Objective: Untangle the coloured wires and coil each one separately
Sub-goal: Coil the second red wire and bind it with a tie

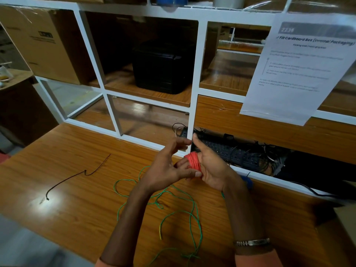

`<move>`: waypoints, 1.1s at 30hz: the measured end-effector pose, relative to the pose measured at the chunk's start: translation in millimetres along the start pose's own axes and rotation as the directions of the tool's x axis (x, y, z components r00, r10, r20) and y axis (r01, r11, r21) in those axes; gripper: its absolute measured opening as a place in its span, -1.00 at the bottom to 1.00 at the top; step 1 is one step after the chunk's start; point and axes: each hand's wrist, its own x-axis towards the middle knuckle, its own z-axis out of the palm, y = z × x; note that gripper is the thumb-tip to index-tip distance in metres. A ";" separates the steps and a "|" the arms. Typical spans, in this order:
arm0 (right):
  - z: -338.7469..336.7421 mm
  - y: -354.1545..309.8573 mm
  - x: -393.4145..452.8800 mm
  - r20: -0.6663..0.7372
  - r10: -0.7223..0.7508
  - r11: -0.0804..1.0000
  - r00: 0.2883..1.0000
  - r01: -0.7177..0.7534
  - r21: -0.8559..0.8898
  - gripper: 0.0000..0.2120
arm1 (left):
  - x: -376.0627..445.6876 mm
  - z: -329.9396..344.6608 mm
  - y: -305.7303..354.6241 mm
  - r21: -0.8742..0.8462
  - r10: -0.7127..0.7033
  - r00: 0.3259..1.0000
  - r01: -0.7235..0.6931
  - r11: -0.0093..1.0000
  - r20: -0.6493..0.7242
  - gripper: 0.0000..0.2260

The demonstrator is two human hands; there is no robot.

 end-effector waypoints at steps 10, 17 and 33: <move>5.3 5.8 3.1 0.082 0.071 0.997 0.994 -0.070 -0.017 -0.05 | -4.6 1.5 4.5 -0.174 -0.081 0.982 0.111 0.978 0.169 -0.54; 9.1 11.4 1.1 -0.202 -0.010 0.996 0.979 -0.008 -0.087 -0.12 | -3.9 10.8 -2.9 -0.100 -0.038 0.998 0.042 0.994 0.040 -0.60; 21.4 -3.2 -11.0 -0.393 -0.165 0.969 0.904 0.075 -0.235 -0.26 | -0.5 17.8 8.3 -0.206 0.018 0.996 -0.036 0.978 -0.089 -0.78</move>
